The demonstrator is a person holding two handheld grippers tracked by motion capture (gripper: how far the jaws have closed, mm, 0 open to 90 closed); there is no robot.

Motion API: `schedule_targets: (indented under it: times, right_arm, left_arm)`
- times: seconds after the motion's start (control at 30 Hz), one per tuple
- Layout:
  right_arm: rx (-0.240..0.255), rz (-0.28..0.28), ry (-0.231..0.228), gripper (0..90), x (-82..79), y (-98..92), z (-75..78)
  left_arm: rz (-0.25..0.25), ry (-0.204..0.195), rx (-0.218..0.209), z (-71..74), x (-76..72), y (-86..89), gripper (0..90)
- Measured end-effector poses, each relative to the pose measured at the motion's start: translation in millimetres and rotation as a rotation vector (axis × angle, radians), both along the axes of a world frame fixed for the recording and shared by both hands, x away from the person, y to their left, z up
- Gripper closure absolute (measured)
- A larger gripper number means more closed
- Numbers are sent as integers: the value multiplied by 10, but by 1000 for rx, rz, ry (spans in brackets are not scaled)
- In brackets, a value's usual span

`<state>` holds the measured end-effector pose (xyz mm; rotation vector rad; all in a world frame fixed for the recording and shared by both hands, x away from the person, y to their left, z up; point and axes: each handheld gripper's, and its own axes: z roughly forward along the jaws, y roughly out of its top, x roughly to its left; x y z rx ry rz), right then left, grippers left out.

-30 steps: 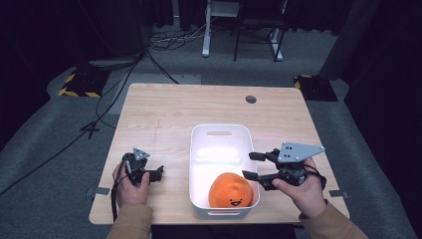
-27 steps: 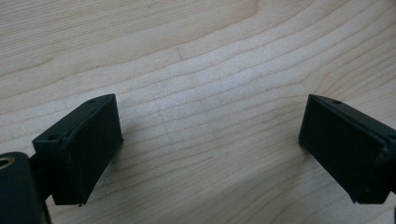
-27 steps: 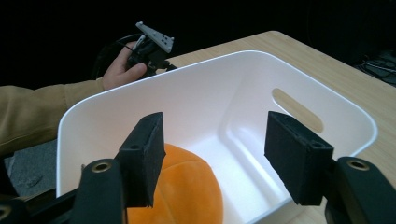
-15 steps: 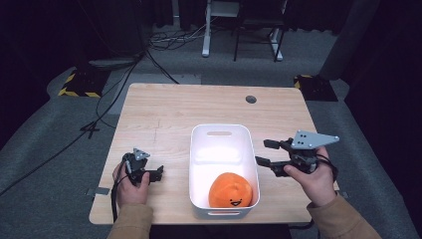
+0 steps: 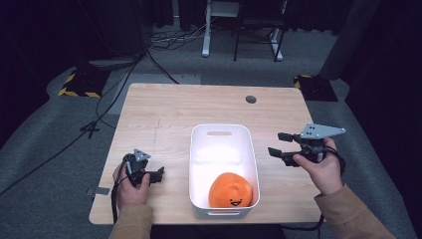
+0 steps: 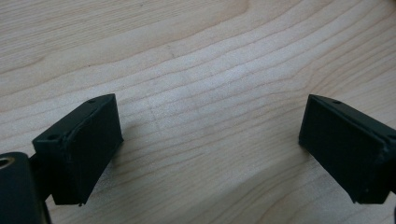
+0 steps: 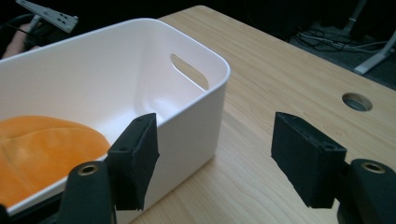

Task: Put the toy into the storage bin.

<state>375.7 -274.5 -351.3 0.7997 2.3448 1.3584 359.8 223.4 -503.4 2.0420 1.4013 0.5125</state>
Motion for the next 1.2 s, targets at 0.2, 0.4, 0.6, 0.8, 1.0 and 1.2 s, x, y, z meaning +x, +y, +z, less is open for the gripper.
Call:
schedule_targets:
  times: [0.2,0.4,0.6,0.8,1.0,1.2]
  right_arm:
    - [-26,-55,33,303,113,-130,-143]
    - [-63,-115,80,248,220,-270,-316]
    - [-78,-160,125,248,323,-408,-492]
    - [-101,-207,162,247,392,-519,-681]
    - [-108,-244,207,233,411,-620,-866]
    - [-129,-259,248,233,398,-691,-1041]
  left_arm:
    - [0,1,0,0,1,1,62]
    - [3,-1,-1,0,4,-2,60]
    - [-4,7,-7,-6,22,-16,39]
    - [-3,6,-4,-5,25,-17,31]
    - [-4,8,-3,-6,27,-19,28]
    - [-4,8,-3,-5,27,-19,28]
